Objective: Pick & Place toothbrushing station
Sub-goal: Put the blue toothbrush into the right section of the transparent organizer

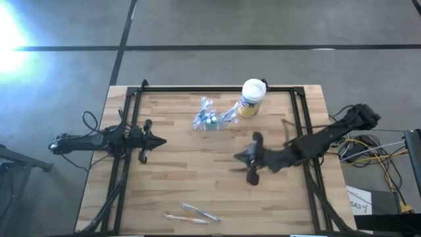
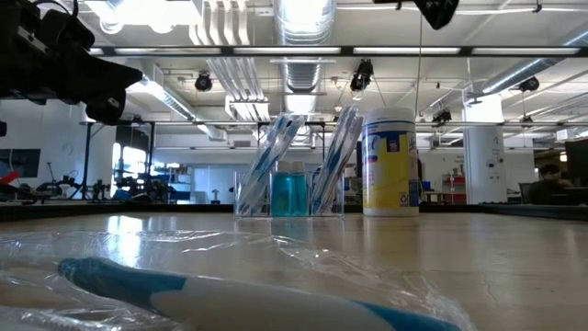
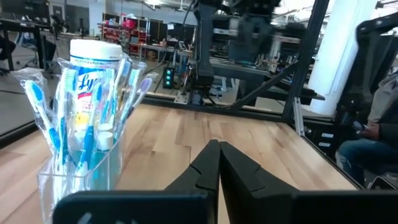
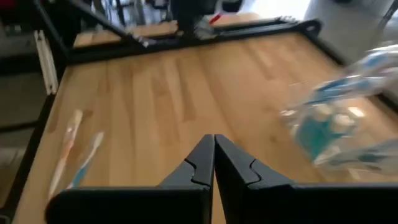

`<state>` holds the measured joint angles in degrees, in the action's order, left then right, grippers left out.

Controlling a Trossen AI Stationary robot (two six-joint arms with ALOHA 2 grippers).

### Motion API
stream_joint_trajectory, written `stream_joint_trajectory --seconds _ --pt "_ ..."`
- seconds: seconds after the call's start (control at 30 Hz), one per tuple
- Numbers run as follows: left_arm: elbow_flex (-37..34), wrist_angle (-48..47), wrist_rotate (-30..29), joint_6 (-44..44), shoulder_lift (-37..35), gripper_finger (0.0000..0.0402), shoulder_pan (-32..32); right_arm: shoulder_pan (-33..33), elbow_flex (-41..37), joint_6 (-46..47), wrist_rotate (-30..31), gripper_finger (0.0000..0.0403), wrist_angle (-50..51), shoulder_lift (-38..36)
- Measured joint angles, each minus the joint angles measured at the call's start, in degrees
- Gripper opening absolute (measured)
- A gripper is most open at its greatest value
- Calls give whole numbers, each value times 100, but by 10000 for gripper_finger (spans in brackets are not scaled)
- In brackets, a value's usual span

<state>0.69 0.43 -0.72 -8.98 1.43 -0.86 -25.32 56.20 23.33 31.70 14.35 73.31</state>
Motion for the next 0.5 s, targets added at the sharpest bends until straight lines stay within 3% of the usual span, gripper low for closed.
stream_joint_trajectory --seconds 0.37,0.5 --pt "-2 -8 3 7 33 16 0 -259 2620 950 -381 11 759 2866" --pt "-2 -7 4 9 33 11 0 -254 3540 980 -753 40 1078 3791"
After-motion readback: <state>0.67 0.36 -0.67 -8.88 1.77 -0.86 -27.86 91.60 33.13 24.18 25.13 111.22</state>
